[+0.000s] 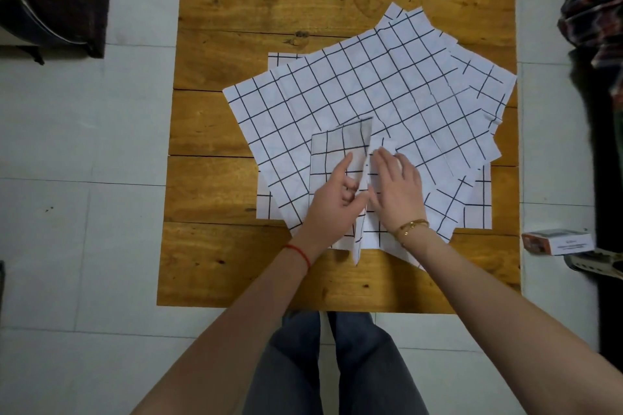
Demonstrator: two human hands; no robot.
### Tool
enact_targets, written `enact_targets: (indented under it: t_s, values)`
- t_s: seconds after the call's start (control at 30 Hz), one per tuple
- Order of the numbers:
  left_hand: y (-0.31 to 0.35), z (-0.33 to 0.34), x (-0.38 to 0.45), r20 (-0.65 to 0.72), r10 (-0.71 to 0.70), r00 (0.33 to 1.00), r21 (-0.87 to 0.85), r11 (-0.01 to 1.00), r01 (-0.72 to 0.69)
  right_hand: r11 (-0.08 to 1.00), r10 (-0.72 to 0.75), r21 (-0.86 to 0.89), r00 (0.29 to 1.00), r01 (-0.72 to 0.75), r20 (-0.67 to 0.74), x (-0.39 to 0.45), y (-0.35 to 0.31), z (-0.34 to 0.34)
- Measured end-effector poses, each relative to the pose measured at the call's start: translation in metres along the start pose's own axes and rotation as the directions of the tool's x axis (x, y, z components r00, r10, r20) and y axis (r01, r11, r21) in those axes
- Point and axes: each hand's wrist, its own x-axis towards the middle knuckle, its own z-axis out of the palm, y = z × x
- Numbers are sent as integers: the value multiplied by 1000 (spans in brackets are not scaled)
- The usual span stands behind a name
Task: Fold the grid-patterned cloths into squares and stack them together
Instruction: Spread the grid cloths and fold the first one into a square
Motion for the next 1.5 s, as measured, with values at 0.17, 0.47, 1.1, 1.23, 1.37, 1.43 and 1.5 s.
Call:
enact_targets:
  t_s: [0.17, 0.47, 1.1, 1.23, 1.37, 1.43, 1.5]
  values:
    - [-12, 23, 15, 56, -99, 994, -36, 994, 101, 995, 102, -14, 994, -103, -47, -12, 40, 2]
    - [-43, -30, 27, -129, 196, 972, 681, 730, -57, 992, 91, 100, 982, -75, -165, 2, 18, -4]
    - [-55, -51, 64, 28, 63, 998, 980, 194, -40, 983, -122, -124, 984, 138, 128, 39, -12, 11]
    - [-57, -51, 65, 31, 49, 998, 978, 203, -40, 994, 45, -101, 998, -39, 52, 23, 28, 6]
    - [-56, -50, 64, 31, 43, 999, 981, 190, -39, 996, 47, -79, 999, -47, -1, 21, 29, 0]
    - [-56, -49, 64, 33, 50, 998, 982, 182, -42, 998, -4, -67, 1000, 4, -11, 25, 18, -4]
    - [-57, -47, 60, 35, 94, 995, 984, 172, -51, 993, -100, -65, 995, 101, 23, 29, 1, -6]
